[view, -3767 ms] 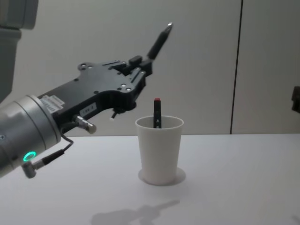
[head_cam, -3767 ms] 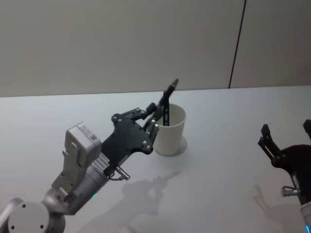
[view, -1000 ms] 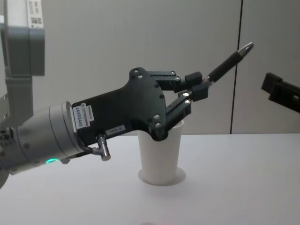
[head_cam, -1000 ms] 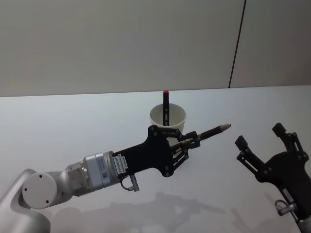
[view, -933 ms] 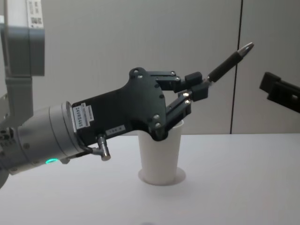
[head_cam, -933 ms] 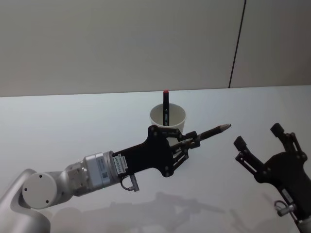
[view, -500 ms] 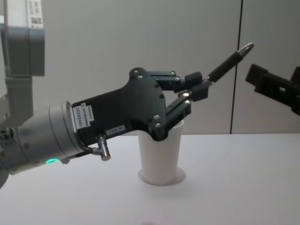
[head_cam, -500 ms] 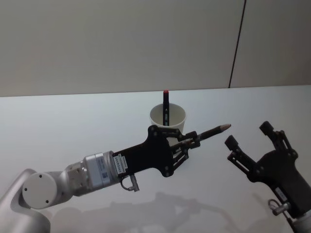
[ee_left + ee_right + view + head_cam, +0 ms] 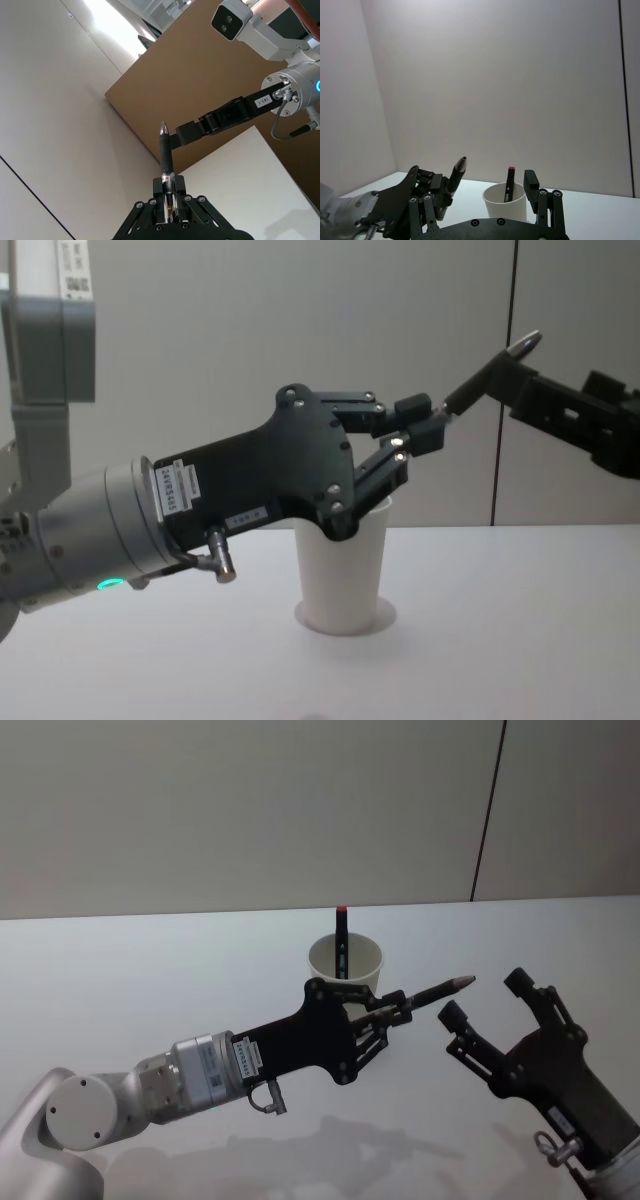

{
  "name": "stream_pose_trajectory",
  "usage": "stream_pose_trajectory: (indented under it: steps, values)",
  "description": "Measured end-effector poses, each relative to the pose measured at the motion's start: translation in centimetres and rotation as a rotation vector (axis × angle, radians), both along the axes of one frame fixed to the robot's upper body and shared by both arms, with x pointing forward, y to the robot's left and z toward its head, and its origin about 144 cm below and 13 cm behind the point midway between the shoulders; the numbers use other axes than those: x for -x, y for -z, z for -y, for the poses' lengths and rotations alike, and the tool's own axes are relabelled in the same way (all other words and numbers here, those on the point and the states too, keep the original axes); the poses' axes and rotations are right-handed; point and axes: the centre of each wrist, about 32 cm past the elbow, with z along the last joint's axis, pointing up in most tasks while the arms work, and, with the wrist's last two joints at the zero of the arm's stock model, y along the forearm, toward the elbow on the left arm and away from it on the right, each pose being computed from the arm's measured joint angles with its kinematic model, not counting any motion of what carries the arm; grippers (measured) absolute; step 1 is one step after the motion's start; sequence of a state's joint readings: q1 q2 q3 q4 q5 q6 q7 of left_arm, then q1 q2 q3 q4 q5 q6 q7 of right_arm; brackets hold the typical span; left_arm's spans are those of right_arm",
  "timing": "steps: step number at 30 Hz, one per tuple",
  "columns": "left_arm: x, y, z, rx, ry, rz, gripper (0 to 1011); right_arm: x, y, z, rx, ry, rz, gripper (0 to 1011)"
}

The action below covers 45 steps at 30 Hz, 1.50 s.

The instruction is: Place the pen into the pen holder.

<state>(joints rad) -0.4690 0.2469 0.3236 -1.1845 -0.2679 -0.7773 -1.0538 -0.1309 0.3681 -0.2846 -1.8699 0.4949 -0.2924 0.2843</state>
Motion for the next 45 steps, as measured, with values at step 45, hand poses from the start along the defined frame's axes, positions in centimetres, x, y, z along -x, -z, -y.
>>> stream_pose_trajectory:
  steps: [45]
  values:
    - [0.0, 0.0, 0.0, 0.000, 0.000, 0.000, 140, -2.0, 1.2, -1.3, -0.103, -0.132, -0.005, 870]
